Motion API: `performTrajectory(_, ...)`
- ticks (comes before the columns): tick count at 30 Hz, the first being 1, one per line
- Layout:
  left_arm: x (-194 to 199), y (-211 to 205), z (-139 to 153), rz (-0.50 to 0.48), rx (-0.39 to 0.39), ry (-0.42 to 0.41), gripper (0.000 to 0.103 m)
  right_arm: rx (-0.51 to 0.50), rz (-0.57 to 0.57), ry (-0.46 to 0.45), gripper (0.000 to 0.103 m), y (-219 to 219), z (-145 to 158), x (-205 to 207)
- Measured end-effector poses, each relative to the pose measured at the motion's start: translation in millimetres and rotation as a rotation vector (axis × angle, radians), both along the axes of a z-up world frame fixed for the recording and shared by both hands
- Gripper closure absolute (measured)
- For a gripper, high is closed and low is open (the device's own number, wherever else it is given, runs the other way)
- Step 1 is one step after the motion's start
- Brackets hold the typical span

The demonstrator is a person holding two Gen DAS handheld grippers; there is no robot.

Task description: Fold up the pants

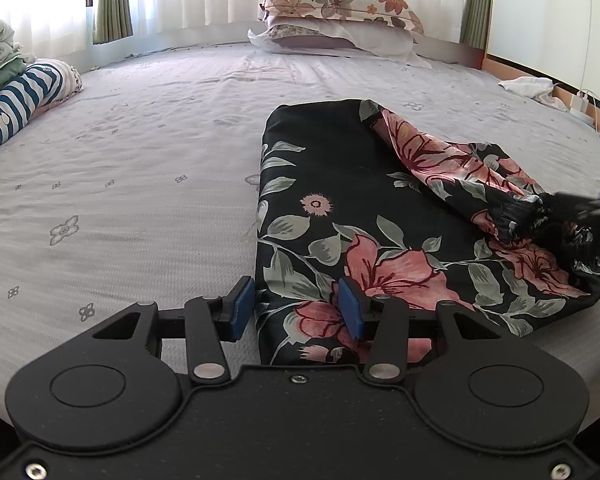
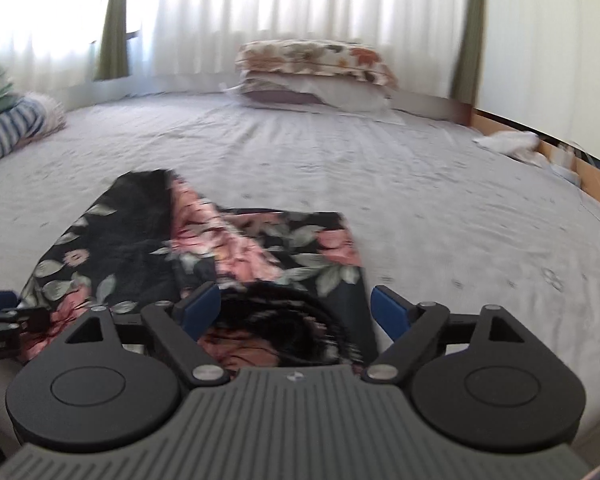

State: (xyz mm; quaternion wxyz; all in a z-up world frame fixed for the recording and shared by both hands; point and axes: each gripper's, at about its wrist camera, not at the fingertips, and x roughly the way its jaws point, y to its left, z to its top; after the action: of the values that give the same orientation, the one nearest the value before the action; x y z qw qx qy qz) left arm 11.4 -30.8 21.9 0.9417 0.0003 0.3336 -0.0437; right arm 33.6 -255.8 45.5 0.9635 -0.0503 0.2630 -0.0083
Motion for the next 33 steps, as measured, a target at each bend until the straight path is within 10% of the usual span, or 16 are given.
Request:
performTrajectory(8,-3,2,-1,-0.009,-0.009,-0.006,0.058,-0.244,0.035,0.139,0.012,41,-26,43)
performTrajectory(23,-1,7,1,-0.016,-0.028,0.003,0.057,-0.088,-0.224,0.119,0.012,-49,0,113)
performTrajectory(33,9,11,16,-0.03,-0.053,0.021,0.055,0.055,-0.248,-0.092,0.012,-69,24,59)
